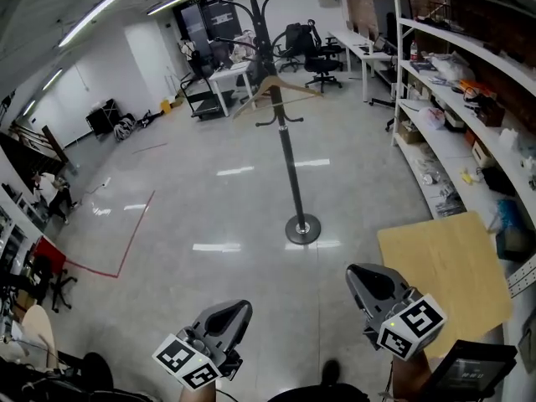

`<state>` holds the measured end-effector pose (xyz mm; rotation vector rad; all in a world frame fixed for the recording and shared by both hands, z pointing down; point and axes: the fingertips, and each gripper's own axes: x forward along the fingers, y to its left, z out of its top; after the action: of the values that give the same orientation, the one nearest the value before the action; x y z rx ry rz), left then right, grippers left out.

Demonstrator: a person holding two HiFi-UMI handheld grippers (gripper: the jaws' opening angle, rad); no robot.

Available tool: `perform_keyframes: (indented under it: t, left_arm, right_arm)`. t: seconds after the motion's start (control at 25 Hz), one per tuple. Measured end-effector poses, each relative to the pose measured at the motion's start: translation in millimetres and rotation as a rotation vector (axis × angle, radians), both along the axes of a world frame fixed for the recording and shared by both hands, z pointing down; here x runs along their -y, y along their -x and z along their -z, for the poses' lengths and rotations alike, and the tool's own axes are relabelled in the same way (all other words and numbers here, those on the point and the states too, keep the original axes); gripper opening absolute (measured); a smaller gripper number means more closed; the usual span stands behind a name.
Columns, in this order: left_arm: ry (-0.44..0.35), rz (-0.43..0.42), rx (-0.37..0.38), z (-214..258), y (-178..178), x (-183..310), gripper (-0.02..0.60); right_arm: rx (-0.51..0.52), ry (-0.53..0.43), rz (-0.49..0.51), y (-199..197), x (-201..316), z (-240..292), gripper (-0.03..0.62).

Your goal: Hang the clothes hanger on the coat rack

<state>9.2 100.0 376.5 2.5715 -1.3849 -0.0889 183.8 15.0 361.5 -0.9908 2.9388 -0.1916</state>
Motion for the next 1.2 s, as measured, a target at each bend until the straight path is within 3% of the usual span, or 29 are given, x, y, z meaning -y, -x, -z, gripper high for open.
perform_keyframes:
  t: [0.24, 0.6, 0.92, 1.2]
  left_arm:
    - [0.013, -0.011, -0.025, -17, 16, -77, 0.000]
    - [0.037, 0.039, -0.060, -37, 56, -207, 0.000]
    - [-0.027, 0.076, -0.055, -8, 21, -279, 0.000]
    - [-0.036, 0.110, -0.027, -1, -38, -337, 0.000]
  right_arm:
    - [-0.020, 0.002, -0.011, 16, -68, -2, 0.008]
    - [-0.080, 0.037, -0.073, 34, -206, -15, 0.008]
    - [-0.075, -0.008, -0.057, -11, -286, 6, 0.008]
    - [-0.071, -0.008, -0.041, -79, -347, 0, 0.006]
